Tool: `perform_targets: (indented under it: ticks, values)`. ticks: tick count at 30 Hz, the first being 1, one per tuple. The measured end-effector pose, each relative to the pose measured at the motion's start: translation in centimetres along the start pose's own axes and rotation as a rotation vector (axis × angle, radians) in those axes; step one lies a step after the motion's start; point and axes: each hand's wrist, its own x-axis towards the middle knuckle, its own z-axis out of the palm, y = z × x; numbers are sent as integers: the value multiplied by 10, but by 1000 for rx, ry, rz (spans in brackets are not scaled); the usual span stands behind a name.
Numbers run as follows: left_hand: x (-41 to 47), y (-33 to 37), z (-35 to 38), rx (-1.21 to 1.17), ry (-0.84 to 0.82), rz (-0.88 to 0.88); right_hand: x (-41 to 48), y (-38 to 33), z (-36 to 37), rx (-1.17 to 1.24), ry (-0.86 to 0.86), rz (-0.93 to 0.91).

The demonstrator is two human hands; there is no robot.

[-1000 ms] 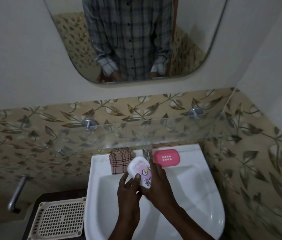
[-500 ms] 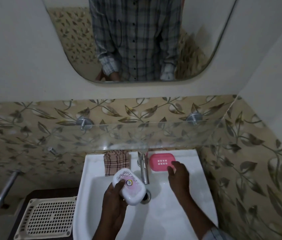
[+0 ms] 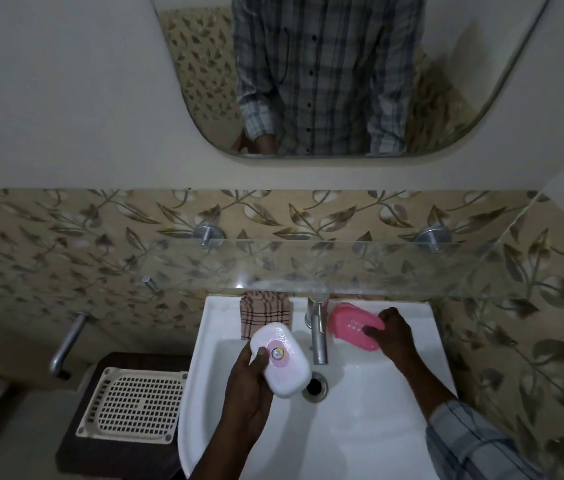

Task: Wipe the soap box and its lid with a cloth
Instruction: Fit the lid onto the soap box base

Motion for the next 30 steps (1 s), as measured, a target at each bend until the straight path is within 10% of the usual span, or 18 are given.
perform_targets:
  ticks: [8,21,30]
  values:
    - [-13,18,24,-34,50,-43,-129,-6,-39,373,60,-45]
    - [-34,20,51,82,-153,-156,-218,-112,-4,-60,110,-341]
    - [-17,28,54,305,-136,-46,-204,-117,-2,637,-155,-139]
